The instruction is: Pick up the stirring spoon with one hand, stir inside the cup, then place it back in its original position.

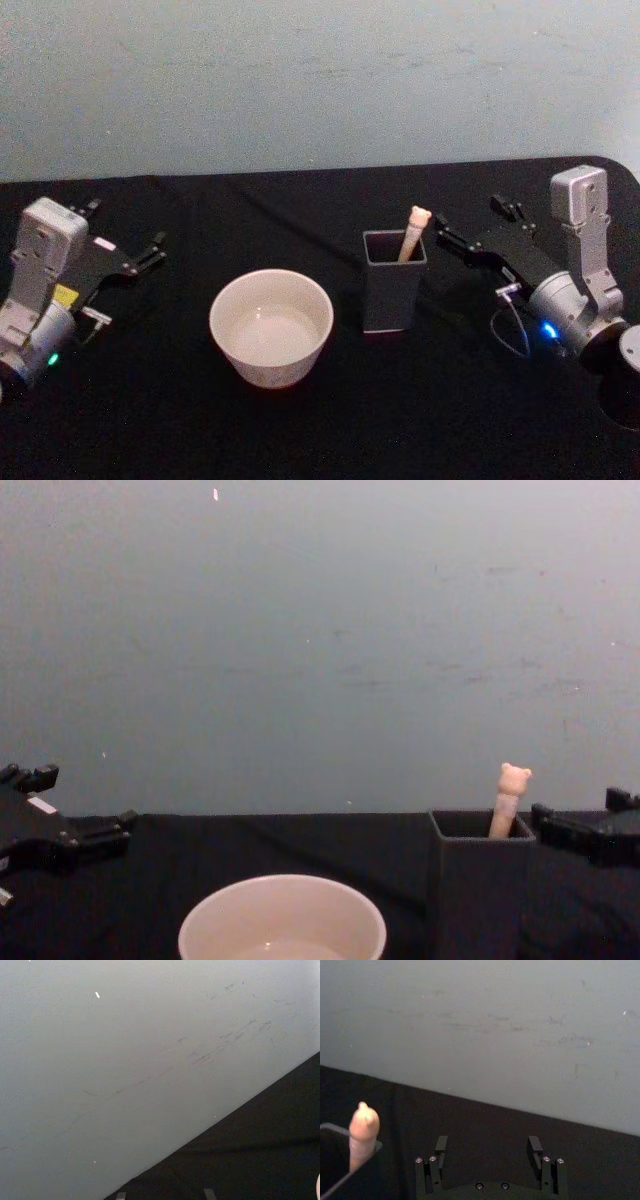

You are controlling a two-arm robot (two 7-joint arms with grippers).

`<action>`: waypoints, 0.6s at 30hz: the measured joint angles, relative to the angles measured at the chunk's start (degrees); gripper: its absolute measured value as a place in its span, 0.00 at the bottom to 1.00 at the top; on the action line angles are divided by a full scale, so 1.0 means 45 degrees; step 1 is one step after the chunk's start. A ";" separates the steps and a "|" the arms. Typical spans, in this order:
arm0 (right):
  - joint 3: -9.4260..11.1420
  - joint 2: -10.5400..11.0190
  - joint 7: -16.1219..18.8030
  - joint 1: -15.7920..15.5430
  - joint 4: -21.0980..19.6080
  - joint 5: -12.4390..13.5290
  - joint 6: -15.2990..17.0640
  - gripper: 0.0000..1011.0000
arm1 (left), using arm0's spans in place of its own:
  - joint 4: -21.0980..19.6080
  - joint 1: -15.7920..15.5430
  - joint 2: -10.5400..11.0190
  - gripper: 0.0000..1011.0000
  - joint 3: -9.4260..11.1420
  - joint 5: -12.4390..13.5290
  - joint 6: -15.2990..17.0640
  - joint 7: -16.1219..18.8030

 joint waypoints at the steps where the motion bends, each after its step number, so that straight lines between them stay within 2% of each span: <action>1: 0.0000 -0.0022 0.0001 0.0016 0.0055 -0.0042 0.0026 0.99 | 0.0001 0.0001 0.0000 0.99 0.0001 0.0000 0.0000 -0.0001; 18: -0.0014 -0.0031 0.0022 0.0038 0.0090 -0.0083 0.0047 0.99 | 0.0000 0.0001 0.0000 0.99 0.0001 0.0000 -0.0001 -0.0001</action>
